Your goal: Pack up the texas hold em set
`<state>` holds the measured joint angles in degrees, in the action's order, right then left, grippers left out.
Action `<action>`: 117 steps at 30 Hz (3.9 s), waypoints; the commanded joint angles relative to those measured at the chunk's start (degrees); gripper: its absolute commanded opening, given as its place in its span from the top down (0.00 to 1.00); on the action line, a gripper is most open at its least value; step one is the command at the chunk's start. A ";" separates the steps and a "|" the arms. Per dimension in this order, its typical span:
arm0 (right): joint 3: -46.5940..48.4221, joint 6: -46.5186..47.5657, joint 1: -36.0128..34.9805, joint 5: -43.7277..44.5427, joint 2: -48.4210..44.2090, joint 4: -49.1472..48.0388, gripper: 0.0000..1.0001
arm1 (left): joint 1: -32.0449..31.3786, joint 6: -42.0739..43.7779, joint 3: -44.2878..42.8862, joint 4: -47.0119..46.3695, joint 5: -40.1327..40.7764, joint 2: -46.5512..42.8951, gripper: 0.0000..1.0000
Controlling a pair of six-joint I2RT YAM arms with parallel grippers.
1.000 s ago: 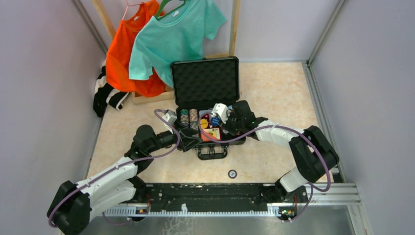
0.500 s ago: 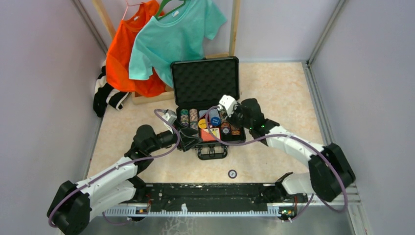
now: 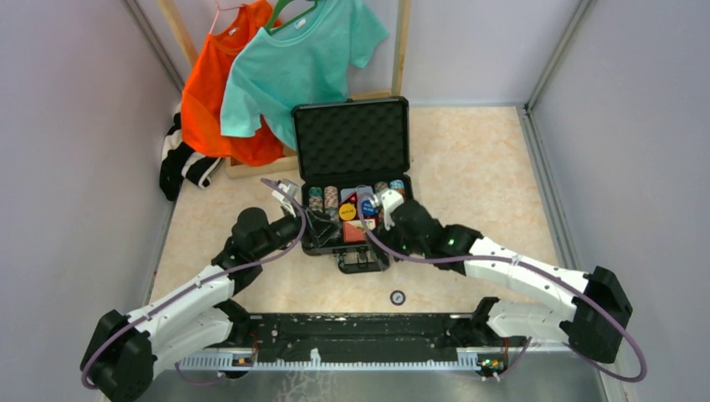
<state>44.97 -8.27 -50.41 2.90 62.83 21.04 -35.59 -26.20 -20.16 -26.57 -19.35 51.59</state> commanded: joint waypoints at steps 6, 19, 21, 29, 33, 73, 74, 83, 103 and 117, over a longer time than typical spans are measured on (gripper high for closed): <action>-7.52 -25.81 -7.50 14.98 -3.60 14.78 0.07 | 0.45 -3.45 -3.66 6.46 8.06 0.26 0.35; -9.14 -35.40 -17.57 19.35 5.49 11.88 0.21 | 0.61 -2.38 -3.46 7.61 7.32 -1.08 0.35; -9.09 -36.89 -18.63 19.60 6.34 11.64 0.21 | 0.61 -2.05 -3.47 7.86 7.17 -1.31 0.35; -9.37 -37.95 -22.04 20.22 8.69 11.24 0.20 | 0.76 -2.34 -2.87 8.02 6.76 -1.84 0.35; -9.08 -38.90 -23.69 20.92 10.73 10.77 0.20 | 0.79 -2.45 -2.56 8.15 6.23 -2.03 0.35; -12.93 -48.14 -30.71 23.45 8.15 11.50 0.40 | 0.97 -3.30 -1.57 7.49 3.05 -3.29 0.36; -12.92 -48.07 -30.71 23.46 8.37 11.59 0.40 | 0.92 -3.31 -1.59 7.56 2.97 -3.19 0.36; -10.11 -46.14 -30.66 23.64 14.24 10.04 0.40 | 0.92 -2.97 -1.94 8.53 3.09 -3.79 0.36; -12.35 -47.63 -30.44 23.47 11.20 9.90 0.48 | 0.92 -3.36 -1.76 7.58 2.17 -3.11 0.36; -12.16 -47.95 -30.43 23.81 11.26 9.74 0.59 | 0.96 -3.52 -1.49 7.56 2.02 -3.36 0.36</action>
<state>33.74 -54.72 -80.51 27.75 74.11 31.33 -34.87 -29.36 -22.20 -17.56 -16.53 48.66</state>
